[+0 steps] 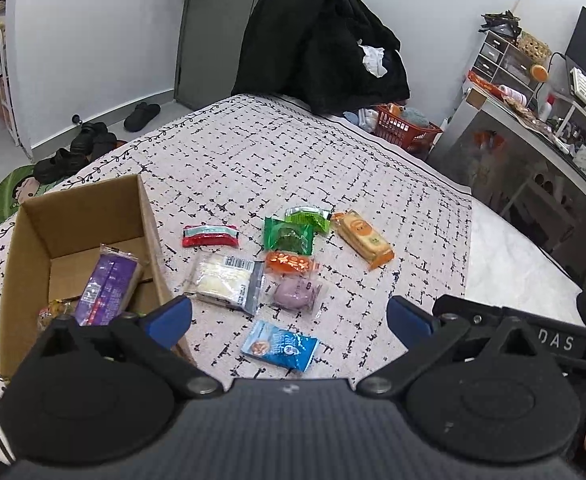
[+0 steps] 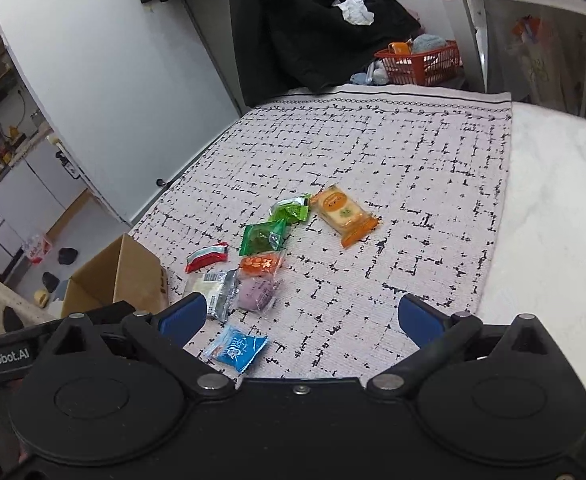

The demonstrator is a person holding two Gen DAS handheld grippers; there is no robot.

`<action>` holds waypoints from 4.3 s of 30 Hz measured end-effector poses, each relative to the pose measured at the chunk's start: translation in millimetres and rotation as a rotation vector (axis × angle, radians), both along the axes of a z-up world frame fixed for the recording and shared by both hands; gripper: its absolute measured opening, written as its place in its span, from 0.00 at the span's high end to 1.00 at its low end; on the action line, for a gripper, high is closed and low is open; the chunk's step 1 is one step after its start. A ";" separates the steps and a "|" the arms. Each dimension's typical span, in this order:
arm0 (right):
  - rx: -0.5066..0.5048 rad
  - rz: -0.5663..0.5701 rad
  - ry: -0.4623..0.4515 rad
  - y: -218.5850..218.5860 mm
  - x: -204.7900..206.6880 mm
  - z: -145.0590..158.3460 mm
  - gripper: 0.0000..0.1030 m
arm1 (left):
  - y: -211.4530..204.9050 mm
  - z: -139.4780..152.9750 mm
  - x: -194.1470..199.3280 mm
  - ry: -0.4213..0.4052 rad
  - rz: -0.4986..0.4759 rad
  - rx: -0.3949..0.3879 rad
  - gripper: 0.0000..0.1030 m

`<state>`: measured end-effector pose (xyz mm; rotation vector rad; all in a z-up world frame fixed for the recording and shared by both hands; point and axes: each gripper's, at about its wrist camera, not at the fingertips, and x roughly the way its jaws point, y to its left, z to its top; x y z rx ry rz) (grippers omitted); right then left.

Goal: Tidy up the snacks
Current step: 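Move both grippers away from the box back toward the snack pile, then grasp the purple round cake with the left gripper while the right grasps the orange-wrapped pastry, then carry both snacks over the box, opening the left gripper then the right gripper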

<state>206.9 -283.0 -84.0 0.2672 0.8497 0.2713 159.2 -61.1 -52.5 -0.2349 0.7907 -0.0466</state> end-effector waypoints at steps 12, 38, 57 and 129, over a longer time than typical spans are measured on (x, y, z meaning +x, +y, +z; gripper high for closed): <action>0.074 -0.018 0.051 -14.3 16.5 -19.3 0.01 | -1.6 -15.5 6.0 -0.004 0.079 -0.019 0.00; 0.136 -0.086 0.154 -21.7 89.2 -79.6 0.34 | -26.5 -89.6 89.3 0.071 0.044 -0.029 0.29; 0.011 -0.024 0.126 -6.8 129.4 -97.6 0.23 | -35.2 -131.6 124.1 0.138 0.011 0.010 0.37; 0.063 0.111 -0.006 110.7 35.3 11.8 0.67 | 93.5 1.4 22.2 -0.060 0.211 -0.159 0.60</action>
